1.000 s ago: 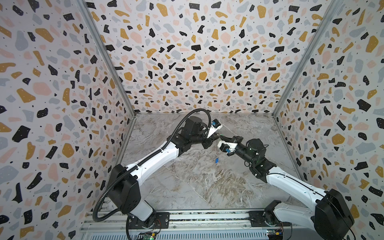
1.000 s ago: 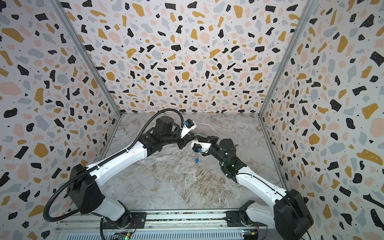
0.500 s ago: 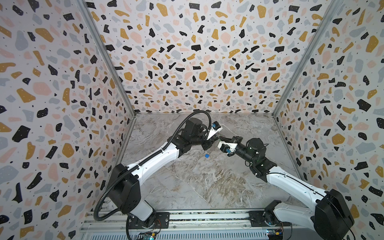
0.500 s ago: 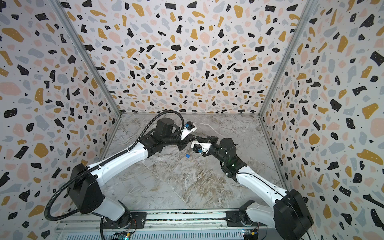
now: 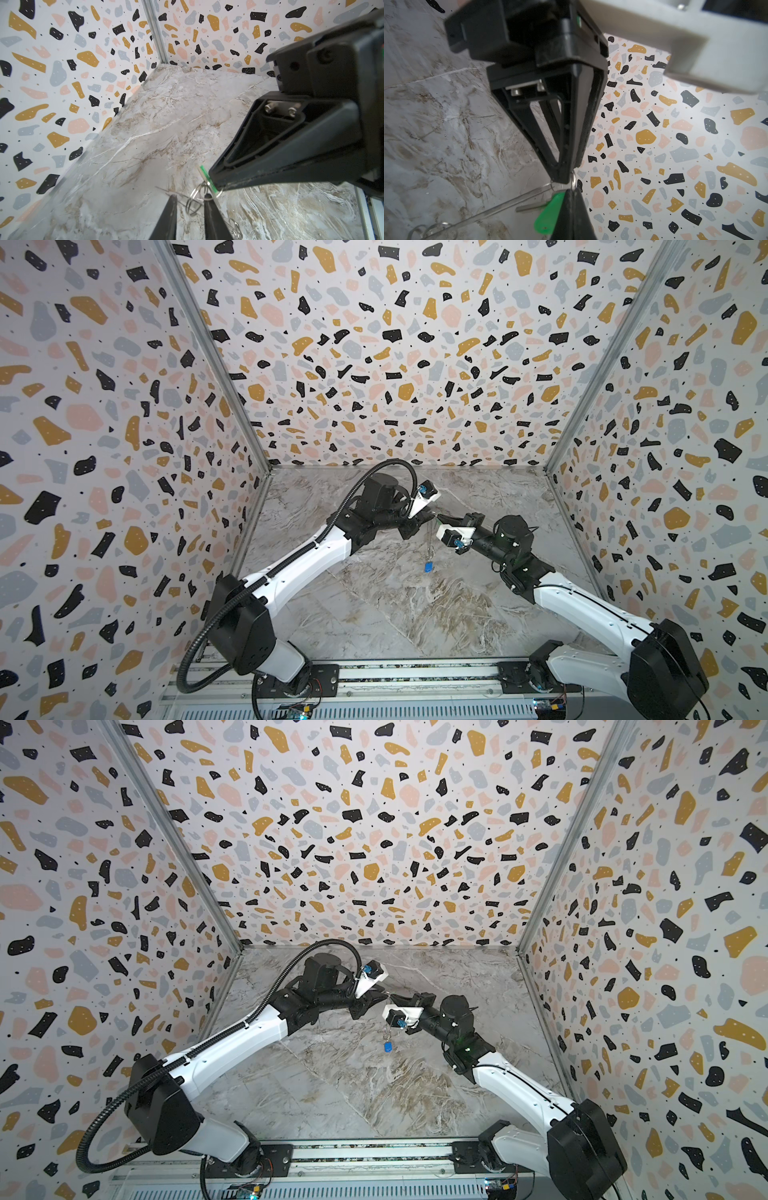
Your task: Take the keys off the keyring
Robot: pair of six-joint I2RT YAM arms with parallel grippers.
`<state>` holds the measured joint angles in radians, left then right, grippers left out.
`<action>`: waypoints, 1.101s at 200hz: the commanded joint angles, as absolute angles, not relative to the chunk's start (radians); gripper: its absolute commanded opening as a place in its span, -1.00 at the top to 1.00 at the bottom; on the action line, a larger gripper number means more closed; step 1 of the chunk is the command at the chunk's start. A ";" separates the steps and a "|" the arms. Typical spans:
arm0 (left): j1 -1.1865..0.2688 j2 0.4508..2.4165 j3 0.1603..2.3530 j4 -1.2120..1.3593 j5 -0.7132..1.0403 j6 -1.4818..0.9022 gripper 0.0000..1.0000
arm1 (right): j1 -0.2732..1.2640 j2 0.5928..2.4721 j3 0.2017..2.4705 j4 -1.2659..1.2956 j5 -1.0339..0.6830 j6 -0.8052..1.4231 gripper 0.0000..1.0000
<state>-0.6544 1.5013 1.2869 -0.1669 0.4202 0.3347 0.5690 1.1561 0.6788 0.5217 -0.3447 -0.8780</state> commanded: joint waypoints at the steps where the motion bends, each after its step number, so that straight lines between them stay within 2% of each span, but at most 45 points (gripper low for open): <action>1: -0.646 1.489 1.277 -0.147 0.458 0.348 0.61 | 0.565 1.126 0.726 0.529 -0.374 -0.881 1.00; 67: -0.644 1.513 1.282 -0.143 0.490 0.348 0.58 | 0.565 1.128 0.732 0.536 -0.388 -0.881 1.00; 120: -0.644 1.522 1.278 -0.141 0.513 0.351 0.79 | 0.565 1.133 0.737 0.537 -0.397 -0.882 1.00; 193: -0.644 1.530 1.272 -0.117 0.532 0.346 0.72 | 0.565 1.141 0.747 0.528 -0.412 -0.880 1.00; 220: -0.644 1.533 1.271 -0.110 0.539 0.344 0.82 | 0.566 1.147 0.756 0.518 -0.417 -0.878 1.00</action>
